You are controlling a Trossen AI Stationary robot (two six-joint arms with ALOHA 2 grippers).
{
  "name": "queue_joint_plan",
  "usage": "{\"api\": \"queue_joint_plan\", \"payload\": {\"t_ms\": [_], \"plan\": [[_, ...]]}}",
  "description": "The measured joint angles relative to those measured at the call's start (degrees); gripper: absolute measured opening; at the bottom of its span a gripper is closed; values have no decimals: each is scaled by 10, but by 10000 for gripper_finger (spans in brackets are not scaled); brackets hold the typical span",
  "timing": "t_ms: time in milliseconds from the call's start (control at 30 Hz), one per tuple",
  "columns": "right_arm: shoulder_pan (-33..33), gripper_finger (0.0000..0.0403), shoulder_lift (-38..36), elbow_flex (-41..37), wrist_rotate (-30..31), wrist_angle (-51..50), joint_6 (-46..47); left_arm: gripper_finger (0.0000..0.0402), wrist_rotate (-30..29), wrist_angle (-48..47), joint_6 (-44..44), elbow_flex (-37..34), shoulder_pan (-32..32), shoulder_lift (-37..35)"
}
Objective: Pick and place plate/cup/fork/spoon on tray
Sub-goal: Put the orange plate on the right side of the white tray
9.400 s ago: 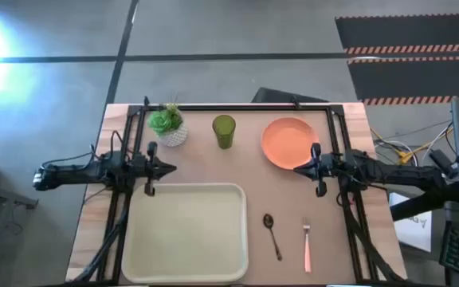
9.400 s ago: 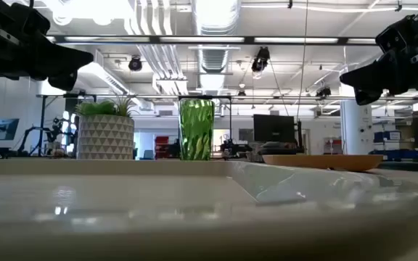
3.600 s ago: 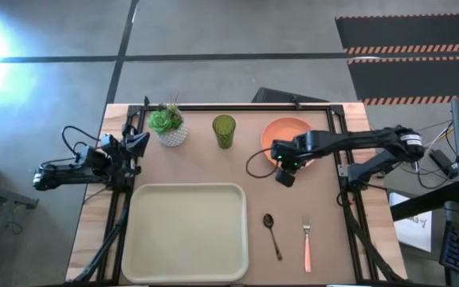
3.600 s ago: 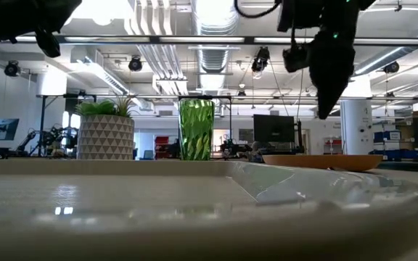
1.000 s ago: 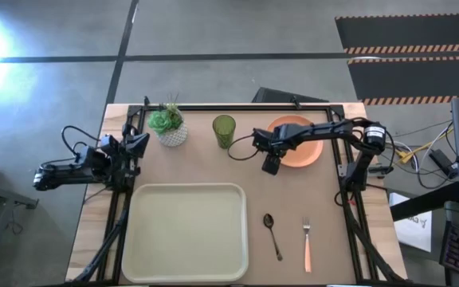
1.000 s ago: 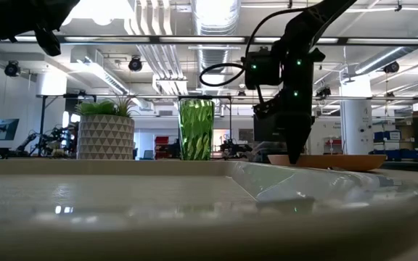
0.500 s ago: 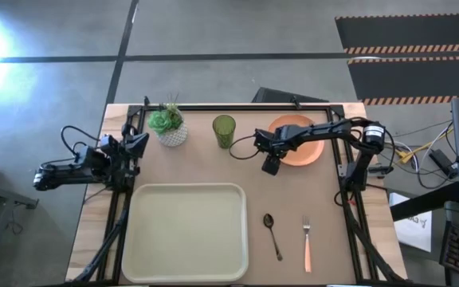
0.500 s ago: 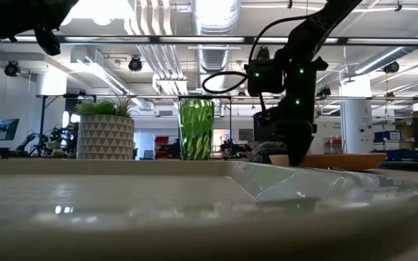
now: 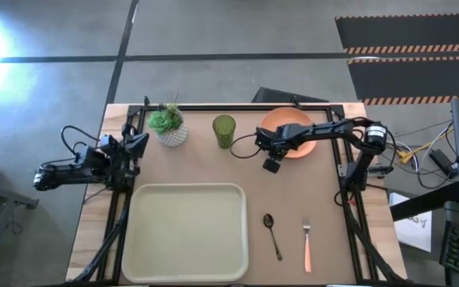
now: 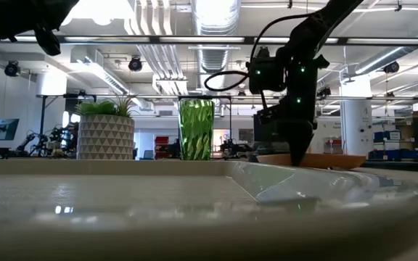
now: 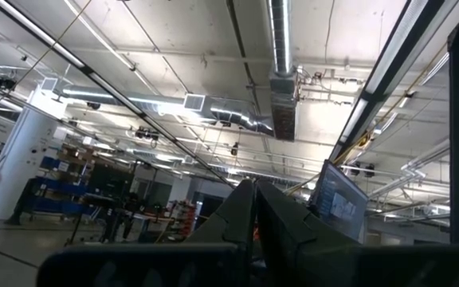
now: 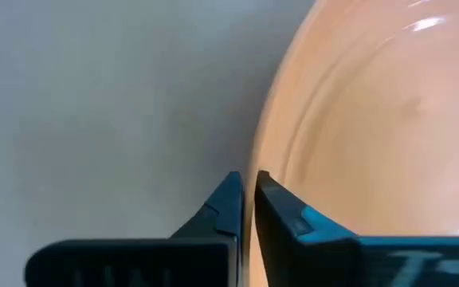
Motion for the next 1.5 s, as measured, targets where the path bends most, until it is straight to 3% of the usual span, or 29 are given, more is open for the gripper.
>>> {"api": "queue_joint_plan", "payload": {"t_ms": [400,767,1000,1167,1500], "plan": [[44,7,-148,8,-17,-15,73,0,0,0,0,1,0,0],[176,7,-264,16,-13,14,197,0,0,0,0,1,0,0],[262,8,-251,52,-16,130,198,0,0,1,0,5,0,0],[306,8,-223,101,-11,144,216,0,-3,0,1,7,0,-3],[386,8,-82,242,3,167,252,0,-23,1,6,9,0,-11]]}}
